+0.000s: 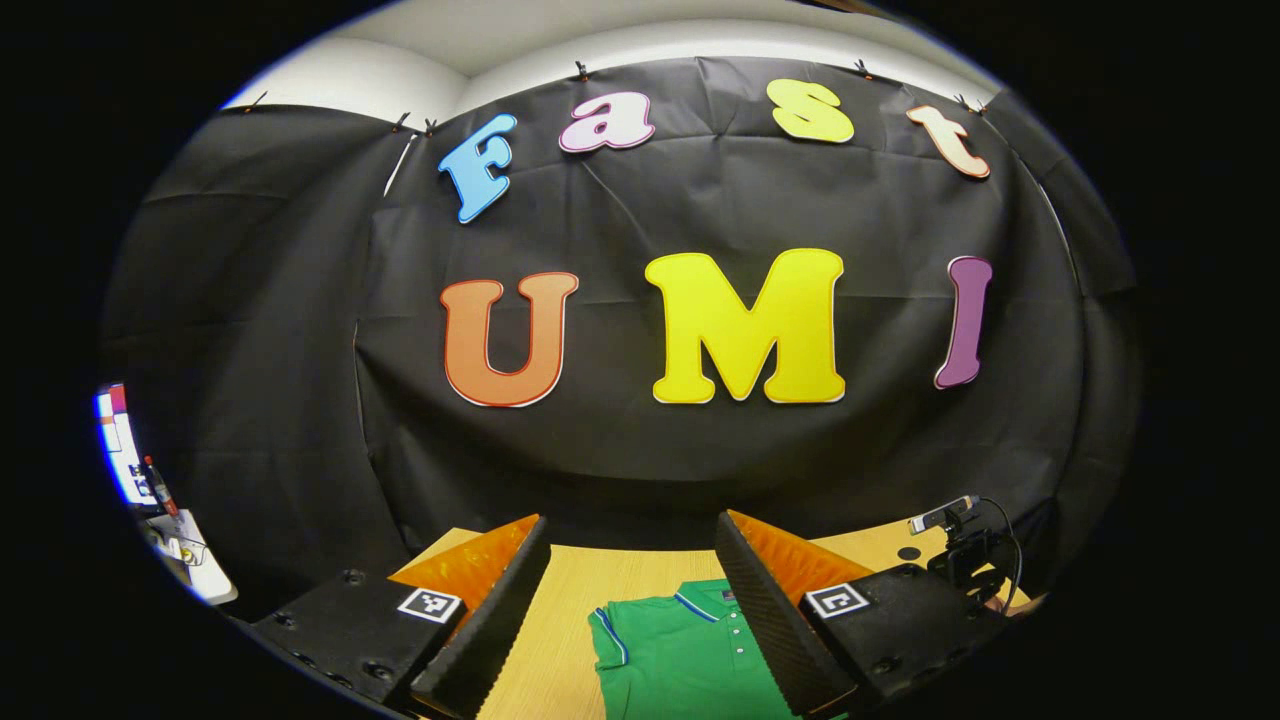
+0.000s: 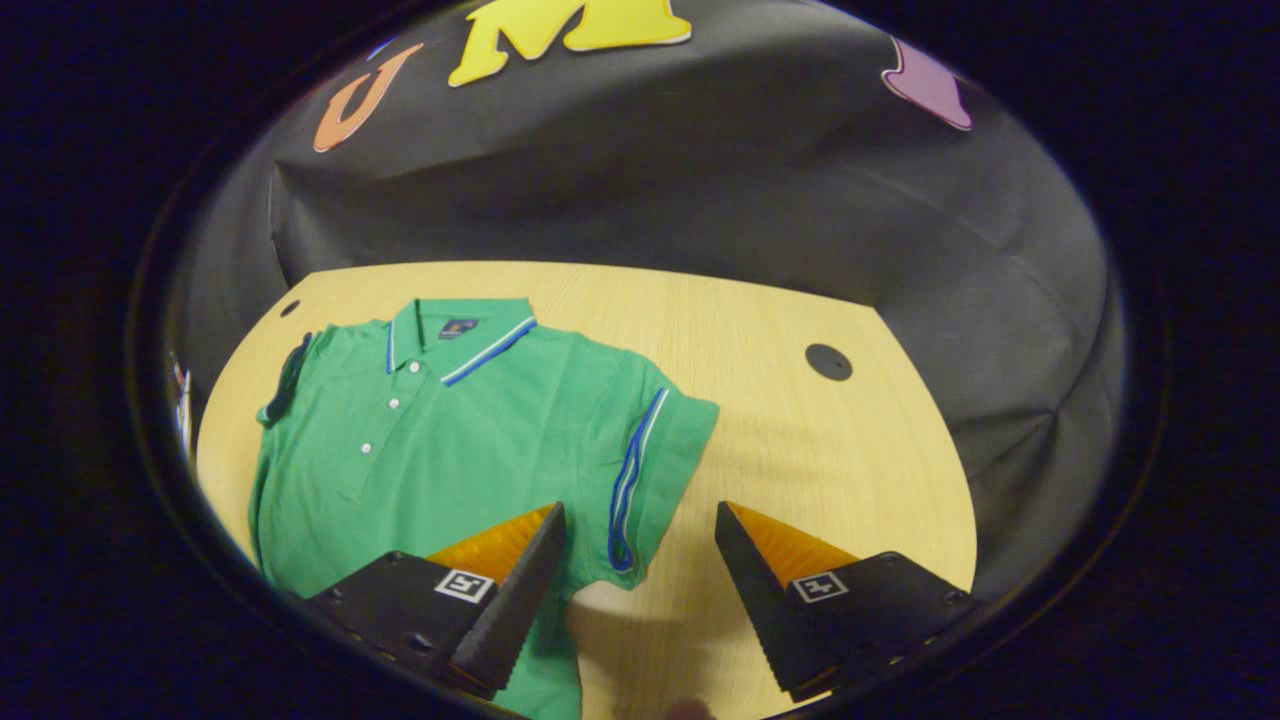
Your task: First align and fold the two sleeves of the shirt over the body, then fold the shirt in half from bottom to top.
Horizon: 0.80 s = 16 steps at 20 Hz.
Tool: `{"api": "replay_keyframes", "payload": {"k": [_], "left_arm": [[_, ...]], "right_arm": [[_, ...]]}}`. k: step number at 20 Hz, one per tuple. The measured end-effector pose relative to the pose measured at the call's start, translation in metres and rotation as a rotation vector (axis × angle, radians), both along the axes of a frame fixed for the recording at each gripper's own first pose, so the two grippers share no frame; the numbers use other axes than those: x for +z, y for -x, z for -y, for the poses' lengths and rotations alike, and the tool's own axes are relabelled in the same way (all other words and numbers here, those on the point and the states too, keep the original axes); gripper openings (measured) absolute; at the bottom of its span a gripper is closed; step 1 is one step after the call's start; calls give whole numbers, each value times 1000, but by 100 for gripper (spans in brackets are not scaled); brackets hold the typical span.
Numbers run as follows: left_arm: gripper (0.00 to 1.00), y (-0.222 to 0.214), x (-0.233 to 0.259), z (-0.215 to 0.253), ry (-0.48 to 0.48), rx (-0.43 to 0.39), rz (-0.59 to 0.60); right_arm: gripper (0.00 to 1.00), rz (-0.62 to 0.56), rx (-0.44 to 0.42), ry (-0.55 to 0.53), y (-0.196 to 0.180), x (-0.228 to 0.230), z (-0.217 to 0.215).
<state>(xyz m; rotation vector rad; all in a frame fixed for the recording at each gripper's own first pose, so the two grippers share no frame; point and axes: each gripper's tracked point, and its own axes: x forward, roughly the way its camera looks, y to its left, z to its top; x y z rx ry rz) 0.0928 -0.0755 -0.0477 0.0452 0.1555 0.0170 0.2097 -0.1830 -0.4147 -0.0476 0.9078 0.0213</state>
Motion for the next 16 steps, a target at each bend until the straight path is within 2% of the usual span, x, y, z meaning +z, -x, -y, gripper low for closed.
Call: {"api": "replay_keyframes", "payload": {"k": [1, 5, 6, 8, 11, 16], "left_arm": [[100, -2, -2, 1, 0, -3, -8], [100, -4, -6, 7, 8, -8, -27], [100, -5, -6, 10, 13, -13, -32], [100, -5, -8, 14, 19, -24, -43], [100, -6, -8, 18, 35, -34, -51], [100, -1, -10, 10, 47, -23, -60]], "right_arm": [[89, -10, 0, -1, -1, -3, 1], [40, -63, -34, -47, 5, -14, 5], [21, -66, -45, -54, 5, -14, 9], [2, -65, -63, -108, 6, -10, 8], [0, -66, -98, -159, 5, -5, 11], [0, -12, -127, -223, -1, 40, -9]]}}
